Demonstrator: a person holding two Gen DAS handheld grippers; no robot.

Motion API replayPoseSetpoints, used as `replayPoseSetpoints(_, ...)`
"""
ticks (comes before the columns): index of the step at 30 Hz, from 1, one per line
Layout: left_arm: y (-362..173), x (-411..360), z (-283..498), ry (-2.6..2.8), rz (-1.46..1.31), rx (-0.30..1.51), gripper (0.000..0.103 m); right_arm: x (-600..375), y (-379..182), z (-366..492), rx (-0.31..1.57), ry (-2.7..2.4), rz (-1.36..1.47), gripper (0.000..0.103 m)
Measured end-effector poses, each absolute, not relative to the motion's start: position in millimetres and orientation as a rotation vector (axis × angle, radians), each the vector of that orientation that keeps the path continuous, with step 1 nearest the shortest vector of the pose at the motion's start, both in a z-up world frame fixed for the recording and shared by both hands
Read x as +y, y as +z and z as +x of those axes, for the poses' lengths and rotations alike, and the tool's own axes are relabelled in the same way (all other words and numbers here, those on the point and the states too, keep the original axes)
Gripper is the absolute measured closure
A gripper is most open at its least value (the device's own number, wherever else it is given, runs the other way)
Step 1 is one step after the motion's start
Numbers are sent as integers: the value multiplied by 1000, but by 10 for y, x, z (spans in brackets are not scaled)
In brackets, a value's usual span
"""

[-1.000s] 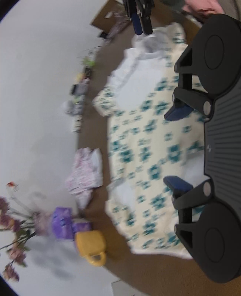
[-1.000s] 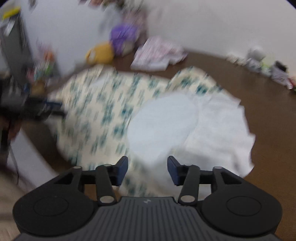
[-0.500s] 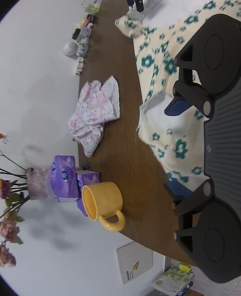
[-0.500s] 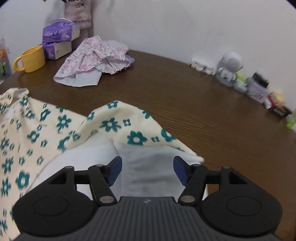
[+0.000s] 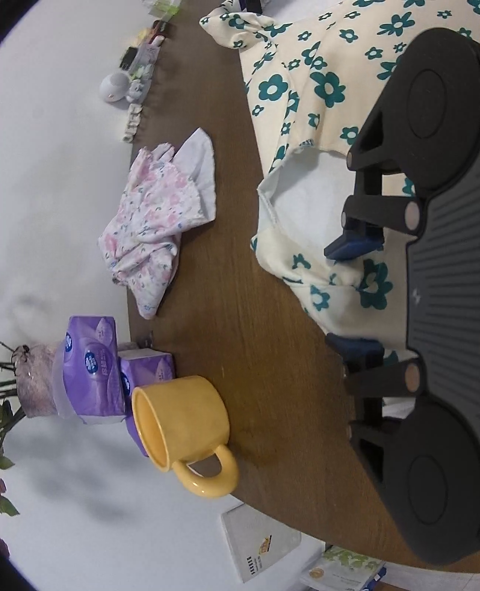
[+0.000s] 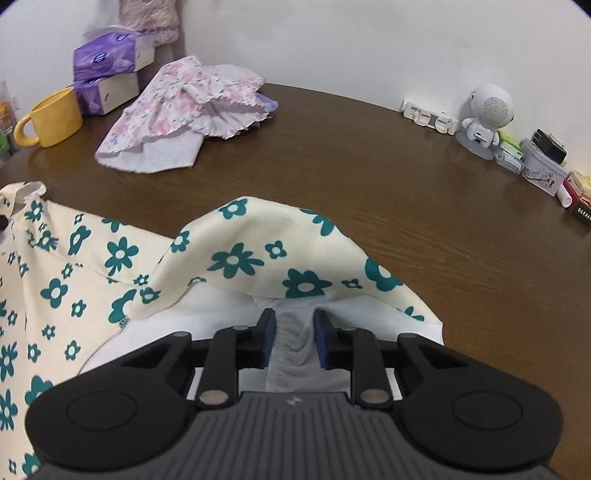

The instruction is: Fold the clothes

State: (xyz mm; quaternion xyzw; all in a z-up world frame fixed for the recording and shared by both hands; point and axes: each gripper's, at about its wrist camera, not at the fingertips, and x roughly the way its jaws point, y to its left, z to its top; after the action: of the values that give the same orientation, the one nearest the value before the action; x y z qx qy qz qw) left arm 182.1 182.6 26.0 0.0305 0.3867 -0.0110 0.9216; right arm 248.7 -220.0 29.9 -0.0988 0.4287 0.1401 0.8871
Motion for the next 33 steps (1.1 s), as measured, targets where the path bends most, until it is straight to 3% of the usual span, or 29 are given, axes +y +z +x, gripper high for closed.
replayPoseSetpoints(5,267,1806,1917,6,44,788,57,-2323,318,2589,887,311,-123,77)
replayPoseSetpoints(9,456,1730,1728,-11,27,747,40,-2630,420,2510,870,326,22,61)
replayPoseSetpoints(13,663,1428,1491,-106,38,693,23,-2999,411,2617,871,267,206,59)
replayPoseSetpoints(23,480,806,1434,-79,-34,735,21,-3424,194,2929,885,195,459,58)
replayPoseSetpoints(31,478,773,1865,54,-117,731,19,-3349,170,3032,889,213,455,59)
replayPoseSetpoints(33,438,766,1980,99,-119,733,19,-3327,166,3040,891,220,443,63)
